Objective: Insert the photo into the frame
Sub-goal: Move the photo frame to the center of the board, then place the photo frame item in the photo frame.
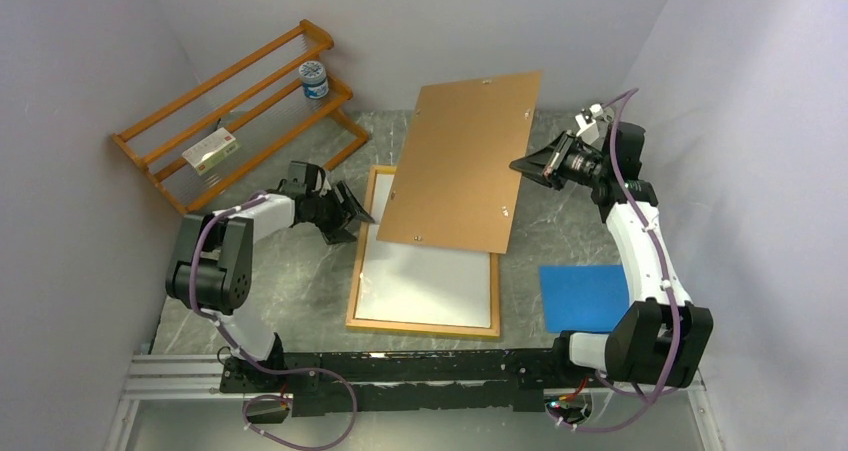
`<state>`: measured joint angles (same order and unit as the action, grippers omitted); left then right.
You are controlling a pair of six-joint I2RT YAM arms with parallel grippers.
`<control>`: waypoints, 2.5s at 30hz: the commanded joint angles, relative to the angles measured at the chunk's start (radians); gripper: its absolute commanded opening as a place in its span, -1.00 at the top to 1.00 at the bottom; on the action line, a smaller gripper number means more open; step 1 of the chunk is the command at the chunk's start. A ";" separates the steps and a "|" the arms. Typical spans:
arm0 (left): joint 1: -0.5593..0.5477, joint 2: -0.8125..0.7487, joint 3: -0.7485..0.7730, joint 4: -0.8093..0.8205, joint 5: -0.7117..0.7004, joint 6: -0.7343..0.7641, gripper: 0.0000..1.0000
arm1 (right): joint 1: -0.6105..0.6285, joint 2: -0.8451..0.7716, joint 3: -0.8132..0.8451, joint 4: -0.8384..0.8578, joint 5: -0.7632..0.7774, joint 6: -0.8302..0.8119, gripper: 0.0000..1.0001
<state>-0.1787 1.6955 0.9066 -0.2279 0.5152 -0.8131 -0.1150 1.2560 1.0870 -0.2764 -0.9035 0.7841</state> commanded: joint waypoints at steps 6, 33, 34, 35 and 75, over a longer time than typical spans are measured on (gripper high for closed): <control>0.050 -0.106 0.048 -0.037 -0.101 0.049 -0.54 | 0.018 -0.020 -0.079 -0.052 -0.089 -0.105 1.00; 0.100 0.042 0.095 -0.018 0.102 0.199 -0.05 | 0.194 0.083 -0.319 0.261 -0.071 0.017 1.00; 0.100 0.042 0.090 -0.016 0.104 0.200 -0.04 | 0.196 0.089 -0.319 0.253 -0.071 0.010 1.00; 0.100 0.042 0.087 -0.012 0.106 0.200 -0.03 | 0.195 0.094 -0.318 0.250 -0.072 0.004 1.00; 0.099 0.056 0.041 0.015 0.115 0.201 -0.01 | 0.196 0.095 -0.364 0.147 -0.083 -0.071 1.00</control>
<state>-0.0792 1.7477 0.9543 -0.2432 0.6060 -0.6235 0.0738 1.3422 0.7383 -0.1822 -0.9504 0.7219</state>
